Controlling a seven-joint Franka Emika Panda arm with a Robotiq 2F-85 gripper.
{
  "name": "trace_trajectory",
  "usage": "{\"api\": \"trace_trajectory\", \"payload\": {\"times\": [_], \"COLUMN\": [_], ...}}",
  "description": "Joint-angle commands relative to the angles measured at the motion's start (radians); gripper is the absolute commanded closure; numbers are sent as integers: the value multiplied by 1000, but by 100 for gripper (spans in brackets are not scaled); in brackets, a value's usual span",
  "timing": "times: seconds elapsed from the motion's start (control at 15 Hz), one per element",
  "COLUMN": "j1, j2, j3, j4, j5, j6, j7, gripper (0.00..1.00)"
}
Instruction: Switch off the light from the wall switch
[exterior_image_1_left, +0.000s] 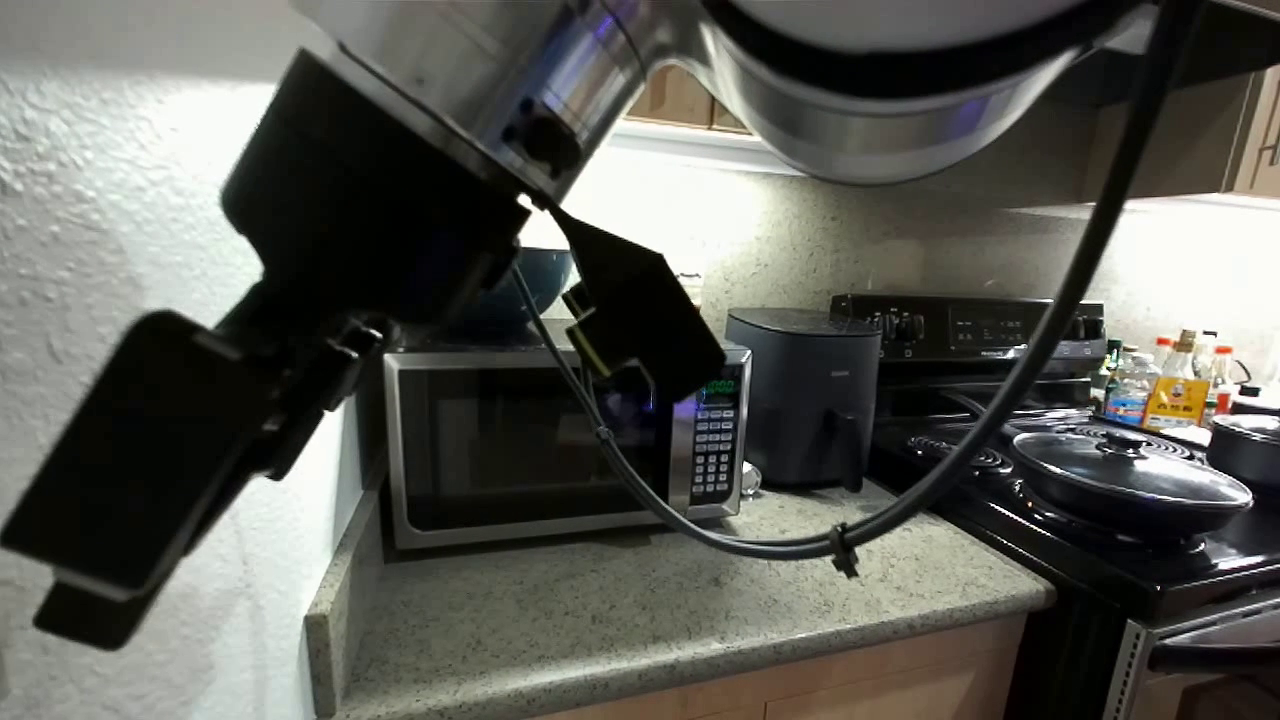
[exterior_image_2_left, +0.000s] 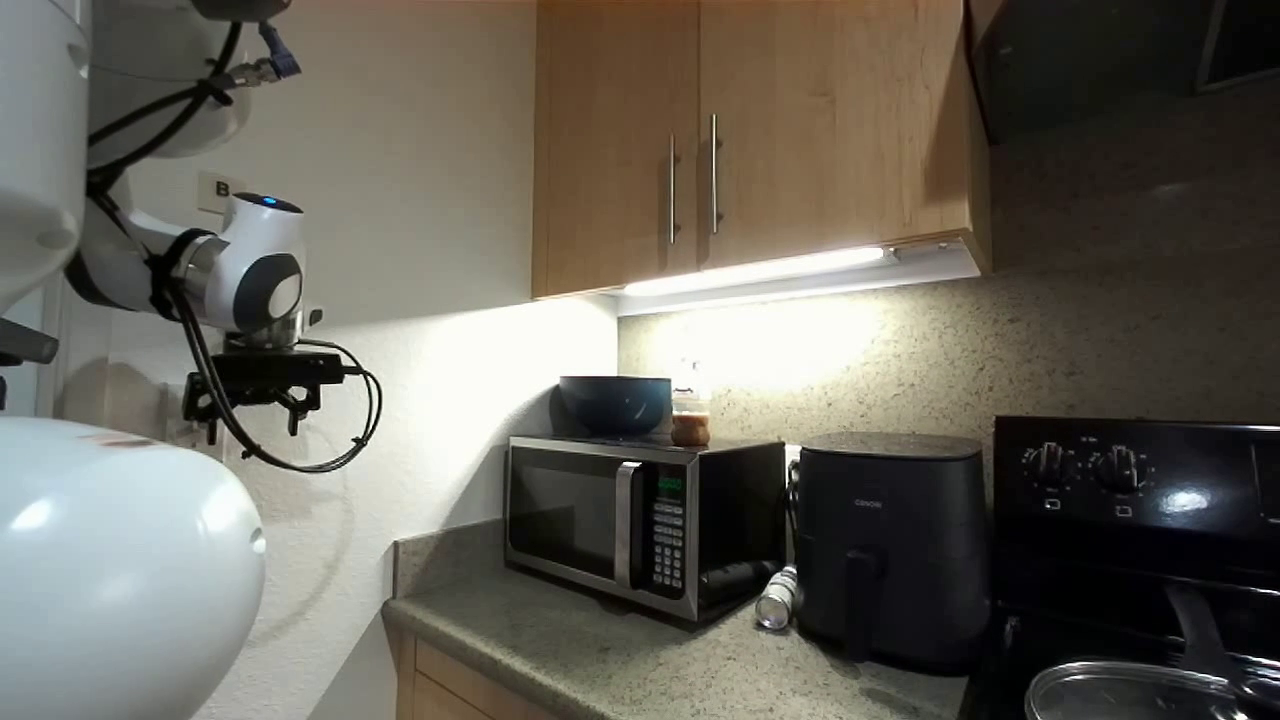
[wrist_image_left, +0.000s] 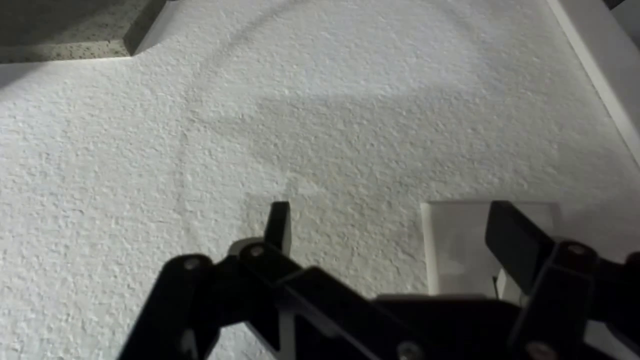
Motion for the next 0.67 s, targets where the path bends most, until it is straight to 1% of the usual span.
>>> {"api": "trace_trajectory", "payload": {"times": [0.0,0.07,0.2,0.6], "j1": [21,20,23,39], "j2": [14,4,7,71], "j3": [-18,-20,-22,0], "j4": [22,6,8,64], "j5": [6,-5,-4,138], "j6": [-19,-4,-4,-9], "j7": [6,6,6,-188], "gripper": [0,0,0,0]}}
